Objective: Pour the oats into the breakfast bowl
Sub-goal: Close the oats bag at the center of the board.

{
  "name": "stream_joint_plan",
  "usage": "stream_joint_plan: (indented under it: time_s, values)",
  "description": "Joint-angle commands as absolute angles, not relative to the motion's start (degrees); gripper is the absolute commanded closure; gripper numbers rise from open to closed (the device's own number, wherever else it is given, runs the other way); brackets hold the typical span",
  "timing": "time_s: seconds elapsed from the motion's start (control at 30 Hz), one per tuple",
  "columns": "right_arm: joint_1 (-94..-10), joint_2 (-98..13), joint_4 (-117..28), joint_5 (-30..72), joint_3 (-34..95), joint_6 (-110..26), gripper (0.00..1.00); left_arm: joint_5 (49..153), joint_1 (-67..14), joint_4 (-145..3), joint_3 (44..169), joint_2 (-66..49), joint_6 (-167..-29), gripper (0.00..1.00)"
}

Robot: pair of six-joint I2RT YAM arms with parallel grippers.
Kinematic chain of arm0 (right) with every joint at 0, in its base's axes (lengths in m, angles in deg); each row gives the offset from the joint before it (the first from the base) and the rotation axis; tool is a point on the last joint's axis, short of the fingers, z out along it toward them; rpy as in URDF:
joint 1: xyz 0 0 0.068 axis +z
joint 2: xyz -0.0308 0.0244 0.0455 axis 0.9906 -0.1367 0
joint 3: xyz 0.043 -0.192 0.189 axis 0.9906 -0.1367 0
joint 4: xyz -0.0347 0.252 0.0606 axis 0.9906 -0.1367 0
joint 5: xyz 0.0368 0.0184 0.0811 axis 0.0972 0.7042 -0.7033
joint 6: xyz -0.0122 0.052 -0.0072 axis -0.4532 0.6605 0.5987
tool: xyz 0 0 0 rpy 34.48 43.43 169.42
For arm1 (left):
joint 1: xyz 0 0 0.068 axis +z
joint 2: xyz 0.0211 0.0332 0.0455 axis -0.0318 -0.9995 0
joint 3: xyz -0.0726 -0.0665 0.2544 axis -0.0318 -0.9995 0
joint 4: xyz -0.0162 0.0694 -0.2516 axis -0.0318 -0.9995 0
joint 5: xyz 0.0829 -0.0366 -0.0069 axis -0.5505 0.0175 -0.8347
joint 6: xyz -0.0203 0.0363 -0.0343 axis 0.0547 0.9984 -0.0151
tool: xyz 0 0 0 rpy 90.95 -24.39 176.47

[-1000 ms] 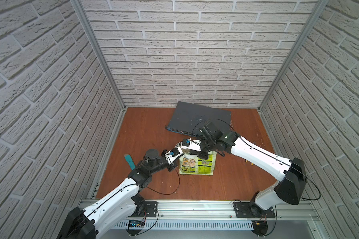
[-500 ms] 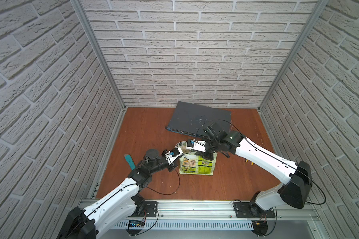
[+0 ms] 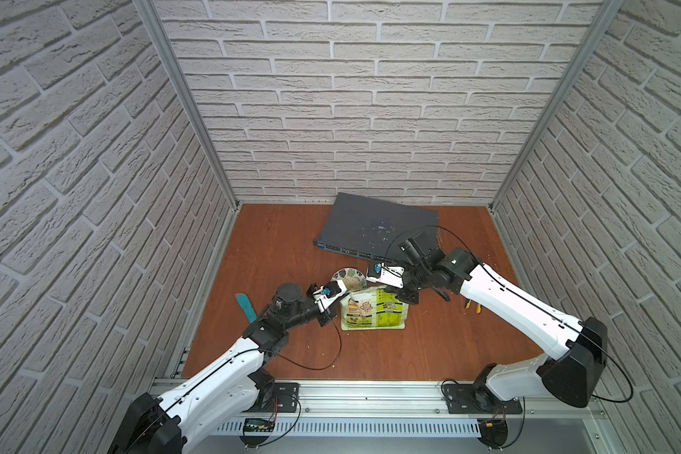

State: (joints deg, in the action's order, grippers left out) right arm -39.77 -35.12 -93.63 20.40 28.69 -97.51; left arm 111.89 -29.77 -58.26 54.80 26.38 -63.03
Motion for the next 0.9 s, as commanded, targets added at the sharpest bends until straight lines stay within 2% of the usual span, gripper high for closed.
stream_joint_plan:
  time_s: [0.0, 0.07, 0.1, 0.13, 0.17, 0.23, 0.27, 0.33, 0.4, 0.57, 0.63, 0.77, 0.87]
  values:
    - [-40.8, -33.1, -97.4, 24.2, 28.4, -98.0, 0.94, 110.9, -29.0, -56.6, 55.8, 26.2, -63.1, 1.00]
    - [-41.4, -32.5, -97.6, 25.3, 28.0, -97.9, 0.74, 111.1, -29.0, -56.7, 55.8, 26.2, -63.1, 1.00]
    - [-41.6, -32.1, -97.7, 25.7, 27.8, -97.9, 0.68, 111.2, -28.9, -56.7, 55.9, 26.1, -63.1, 1.00]
    - [-41.8, -31.9, -97.9, 26.0, 27.6, -97.9, 0.66, 111.3, -28.9, -56.8, 56.0, 26.0, -63.1, 1.00]
    - [-42.0, -31.6, -98.1, 26.0, 27.5, -98.1, 0.70, 111.5, -28.9, -56.8, 56.1, 25.9, -63.2, 1.00]
    - [-42.4, -31.3, -98.8, 26.2, 27.5, -98.5, 0.93, 111.8, -28.9, -56.9, 56.3, 25.5, -63.1, 1.00]
    - [-42.6, -31.0, -99.0, 26.3, 27.5, -98.5, 0.96, 112.1, -28.9, -57.3, 56.7, 25.2, -63.0, 1.00]
    - [-42.7, -30.5, -98.9, 26.5, 27.3, -98.5, 0.97, 113.0, -28.9, -58.9, 57.8, 24.3, -62.0, 1.00]
    - [-42.7, -29.9, -98.0, 26.2, 27.0, -98.2, 0.97, 113.9, -28.9, -60.3, 59.0, 23.2, -61.6, 0.95]
    - [-42.7, -29.7, -97.0, 22.1, 26.5, -98.2, 0.96, 116.8, -29.0, -60.0, 61.4, 20.2, -61.0, 0.66]
    - [-42.7, -29.9, -96.6, 21.8, 26.2, -98.2, 0.97, 117.8, -29.2, -59.4, 62.3, 18.4, -61.0, 0.60]
    - [-42.7, -30.4, -96.1, 20.9, 26.2, -97.9, 0.97, 119.7, -29.9, -57.6, 63.8, 14.7, -60.9, 0.57]
    - [-42.6, -30.6, -95.8, 21.2, 25.9, -97.7, 0.96, 121.1, -30.2, -55.0, 64.1, 13.5, -61.8, 0.61]
